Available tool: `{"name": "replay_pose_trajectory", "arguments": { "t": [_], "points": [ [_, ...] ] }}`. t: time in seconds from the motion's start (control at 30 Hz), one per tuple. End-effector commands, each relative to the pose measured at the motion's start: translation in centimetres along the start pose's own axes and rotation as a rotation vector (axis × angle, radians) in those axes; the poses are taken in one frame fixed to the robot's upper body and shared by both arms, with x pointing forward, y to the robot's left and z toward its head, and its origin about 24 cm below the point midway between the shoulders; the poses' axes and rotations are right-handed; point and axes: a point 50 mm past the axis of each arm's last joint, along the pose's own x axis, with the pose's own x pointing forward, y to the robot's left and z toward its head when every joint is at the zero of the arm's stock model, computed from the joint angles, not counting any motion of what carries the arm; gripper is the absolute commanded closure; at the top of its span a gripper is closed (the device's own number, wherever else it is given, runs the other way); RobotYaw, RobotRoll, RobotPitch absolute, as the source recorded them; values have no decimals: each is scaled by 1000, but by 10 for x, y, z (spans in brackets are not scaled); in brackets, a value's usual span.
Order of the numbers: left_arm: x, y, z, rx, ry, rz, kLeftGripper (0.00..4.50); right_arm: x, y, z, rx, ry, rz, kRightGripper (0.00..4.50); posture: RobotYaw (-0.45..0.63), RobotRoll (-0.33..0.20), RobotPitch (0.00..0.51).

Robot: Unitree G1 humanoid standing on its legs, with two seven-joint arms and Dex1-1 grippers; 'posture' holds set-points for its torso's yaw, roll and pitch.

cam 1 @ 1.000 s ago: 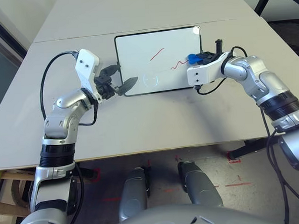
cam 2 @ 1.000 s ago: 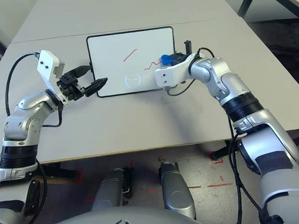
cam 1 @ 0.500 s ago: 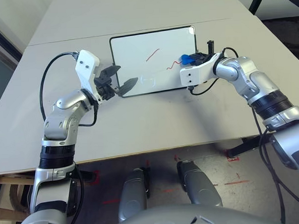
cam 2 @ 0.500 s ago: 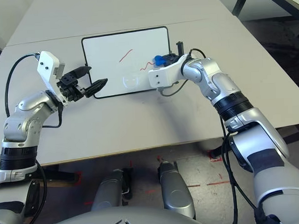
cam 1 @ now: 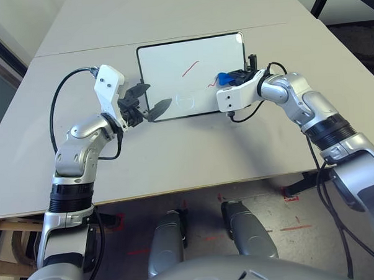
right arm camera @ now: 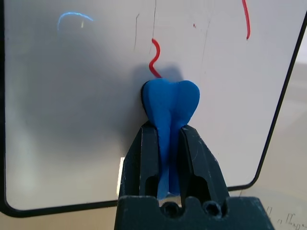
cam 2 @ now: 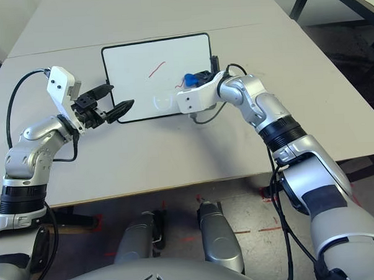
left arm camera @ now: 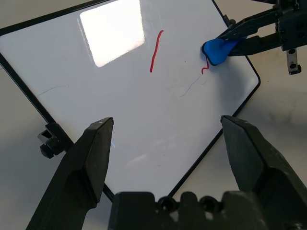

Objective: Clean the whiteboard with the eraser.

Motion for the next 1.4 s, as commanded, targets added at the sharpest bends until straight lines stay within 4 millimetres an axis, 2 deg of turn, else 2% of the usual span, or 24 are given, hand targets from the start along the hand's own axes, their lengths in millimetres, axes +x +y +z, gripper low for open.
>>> {"name": "replay_pose_trajectory", "arguments": {
  "t": [0.03,0.4,0.63,1.27,1.4],
  "points": [
    [-4,-1,-1,8,5,5,0,7,10,10,-17,-24,56,4121,-110,0,189],
    [-4,-1,-2,4,7,6,0,9,11,24,-18,-68,69,4122,-111,0,191],
    [-3,-2,-3,2,10,0,0,8,9,23,-23,-63,66,4122,-117,0,190],
    [-1,0,-3,4,15,-11,0,-5,11,-11,-49,34,59,4123,-127,0,190],
    [-1,0,-2,5,14,-13,0,-10,14,-24,-58,75,69,4123,-128,0,190]
  ]
}}
